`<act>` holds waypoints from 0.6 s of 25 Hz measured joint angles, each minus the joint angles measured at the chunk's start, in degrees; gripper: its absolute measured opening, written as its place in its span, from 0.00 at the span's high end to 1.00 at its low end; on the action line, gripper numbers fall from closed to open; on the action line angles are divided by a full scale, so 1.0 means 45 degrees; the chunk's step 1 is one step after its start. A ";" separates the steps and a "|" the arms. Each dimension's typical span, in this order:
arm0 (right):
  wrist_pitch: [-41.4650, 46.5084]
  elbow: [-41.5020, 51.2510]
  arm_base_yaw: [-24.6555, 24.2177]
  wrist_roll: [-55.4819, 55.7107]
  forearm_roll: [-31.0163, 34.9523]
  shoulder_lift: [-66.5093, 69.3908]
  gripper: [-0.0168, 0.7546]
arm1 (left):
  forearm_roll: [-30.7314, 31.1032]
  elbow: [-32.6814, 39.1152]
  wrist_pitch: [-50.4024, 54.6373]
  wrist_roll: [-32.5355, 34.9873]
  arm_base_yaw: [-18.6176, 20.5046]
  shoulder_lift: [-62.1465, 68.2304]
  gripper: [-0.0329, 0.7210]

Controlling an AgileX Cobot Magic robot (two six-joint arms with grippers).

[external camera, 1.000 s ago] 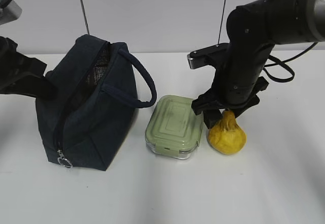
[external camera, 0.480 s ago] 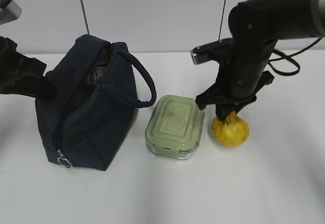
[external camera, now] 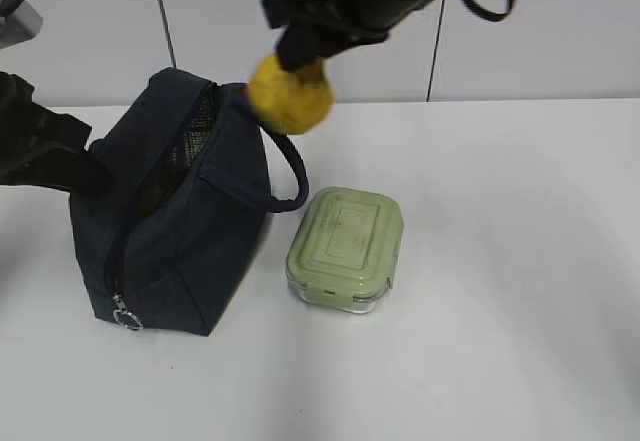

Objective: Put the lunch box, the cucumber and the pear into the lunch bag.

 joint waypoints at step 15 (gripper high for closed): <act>-0.1339 -0.0737 0.0805 -0.3627 0.3937 0.2504 0.74 | 0.0014 0.0000 0.0000 0.0000 0.0000 0.0000 0.98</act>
